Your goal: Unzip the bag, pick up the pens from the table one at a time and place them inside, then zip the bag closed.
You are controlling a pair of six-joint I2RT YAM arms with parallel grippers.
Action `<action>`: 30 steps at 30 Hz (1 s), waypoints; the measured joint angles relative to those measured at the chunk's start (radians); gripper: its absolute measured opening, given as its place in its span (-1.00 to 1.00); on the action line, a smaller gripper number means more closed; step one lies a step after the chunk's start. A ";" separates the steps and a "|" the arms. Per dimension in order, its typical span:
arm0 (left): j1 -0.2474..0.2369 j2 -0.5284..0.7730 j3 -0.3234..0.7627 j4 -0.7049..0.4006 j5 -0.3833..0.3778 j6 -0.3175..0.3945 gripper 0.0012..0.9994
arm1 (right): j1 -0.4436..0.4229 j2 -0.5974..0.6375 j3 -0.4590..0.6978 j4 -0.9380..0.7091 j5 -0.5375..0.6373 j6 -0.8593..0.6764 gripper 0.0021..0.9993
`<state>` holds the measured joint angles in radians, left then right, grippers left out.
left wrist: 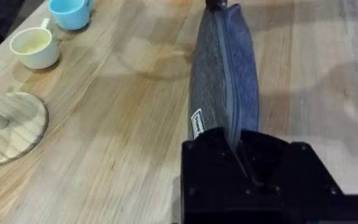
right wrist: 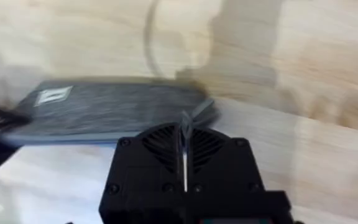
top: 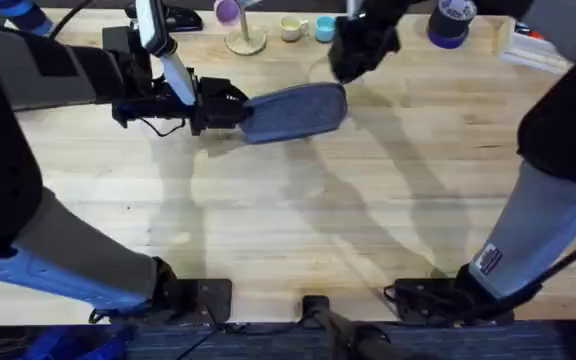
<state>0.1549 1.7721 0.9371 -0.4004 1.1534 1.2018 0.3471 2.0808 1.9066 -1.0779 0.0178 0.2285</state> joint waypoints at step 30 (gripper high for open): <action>0.006 0.000 0.000 -0.004 -0.013 -0.001 -0.92 | -0.123 -0.125 -0.191 -0.018 0.087 -0.051 -0.90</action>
<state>0.1604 1.7721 0.9371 -0.4042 1.1408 1.2011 0.2238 1.9556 1.7158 -1.0957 0.1051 0.1772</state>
